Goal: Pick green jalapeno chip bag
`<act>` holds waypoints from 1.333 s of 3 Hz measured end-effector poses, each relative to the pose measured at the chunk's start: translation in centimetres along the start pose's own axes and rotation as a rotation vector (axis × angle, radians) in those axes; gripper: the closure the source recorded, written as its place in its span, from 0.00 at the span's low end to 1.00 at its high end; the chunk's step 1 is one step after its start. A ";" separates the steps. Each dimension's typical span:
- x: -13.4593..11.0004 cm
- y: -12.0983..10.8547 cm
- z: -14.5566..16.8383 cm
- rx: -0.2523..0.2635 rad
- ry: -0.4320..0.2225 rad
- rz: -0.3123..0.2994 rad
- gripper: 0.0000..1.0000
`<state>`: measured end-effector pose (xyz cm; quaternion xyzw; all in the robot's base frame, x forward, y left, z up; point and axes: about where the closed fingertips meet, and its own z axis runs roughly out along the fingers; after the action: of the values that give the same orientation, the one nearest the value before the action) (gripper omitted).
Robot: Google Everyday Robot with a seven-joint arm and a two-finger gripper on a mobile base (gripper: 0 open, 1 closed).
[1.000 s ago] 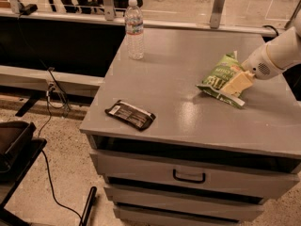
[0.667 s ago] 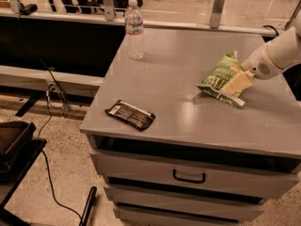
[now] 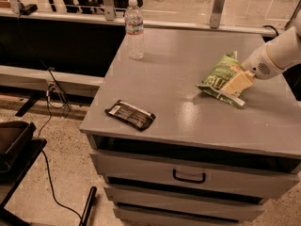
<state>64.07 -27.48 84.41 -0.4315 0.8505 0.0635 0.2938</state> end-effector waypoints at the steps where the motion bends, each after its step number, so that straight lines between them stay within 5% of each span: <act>1: 0.0 0.0 0.0 0.000 0.000 0.000 1.00; 3: 0.0 0.0 0.0 0.000 0.000 0.000 1.00; 4: -1.7 1.1 -3.0 0.040 -0.042 -0.069 1.00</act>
Offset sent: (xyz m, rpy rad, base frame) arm -0.0072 0.0064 0.0268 -0.0409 -0.0733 0.0316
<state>62.64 -26.70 87.64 -0.4529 0.8299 0.0454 0.3225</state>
